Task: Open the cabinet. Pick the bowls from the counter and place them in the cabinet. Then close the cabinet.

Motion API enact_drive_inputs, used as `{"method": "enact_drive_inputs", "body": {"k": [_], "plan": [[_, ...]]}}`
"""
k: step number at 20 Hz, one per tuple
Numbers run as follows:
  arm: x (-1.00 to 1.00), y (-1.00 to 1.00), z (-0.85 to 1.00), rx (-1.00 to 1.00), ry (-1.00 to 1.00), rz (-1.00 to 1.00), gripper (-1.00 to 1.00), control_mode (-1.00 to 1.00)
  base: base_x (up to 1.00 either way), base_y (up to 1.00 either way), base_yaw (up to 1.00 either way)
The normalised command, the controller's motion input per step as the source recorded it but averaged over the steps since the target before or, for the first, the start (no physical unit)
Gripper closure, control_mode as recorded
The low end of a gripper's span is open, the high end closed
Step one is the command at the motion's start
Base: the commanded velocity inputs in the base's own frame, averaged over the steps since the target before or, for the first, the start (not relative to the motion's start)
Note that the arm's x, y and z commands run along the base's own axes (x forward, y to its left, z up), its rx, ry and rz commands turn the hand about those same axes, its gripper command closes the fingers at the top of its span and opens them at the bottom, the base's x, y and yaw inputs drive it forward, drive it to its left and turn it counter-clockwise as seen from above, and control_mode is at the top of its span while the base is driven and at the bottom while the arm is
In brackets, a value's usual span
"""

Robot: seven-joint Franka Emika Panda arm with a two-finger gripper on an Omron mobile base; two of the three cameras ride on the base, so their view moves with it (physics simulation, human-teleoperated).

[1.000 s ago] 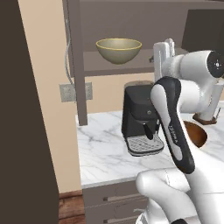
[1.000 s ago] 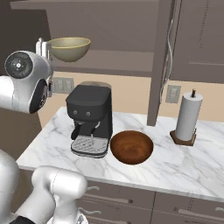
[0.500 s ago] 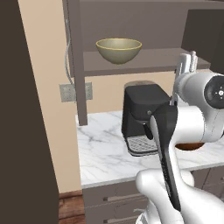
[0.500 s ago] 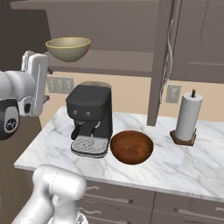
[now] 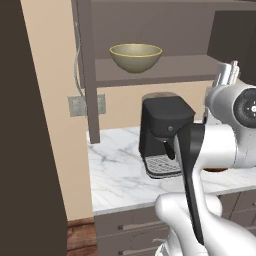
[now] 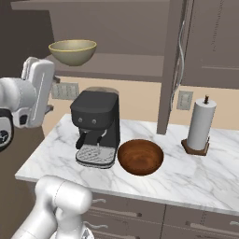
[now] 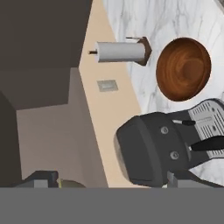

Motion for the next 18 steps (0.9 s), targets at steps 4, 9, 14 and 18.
{"method": "enact_drive_inputs", "body": {"k": [4, 9, 14, 18], "plan": [[-0.17, -0.11, 0.00, 0.07, 0.00, -0.06, -1.00, -1.00, 0.00, 0.00, 0.00], [-0.02, -0.01, 0.00, 0.03, 0.00, -0.05, -1.00, -1.00, 0.00, 0.00, 0.00], [-0.02, -0.05, -0.03, 0.04, 0.00, -0.02, -1.00, -1.00, 0.00, 0.00, 0.00], [-0.18, -0.23, -0.27, 0.10, 0.00, -0.01, -1.00, -1.00, 0.00, 0.00, 0.00]]}}
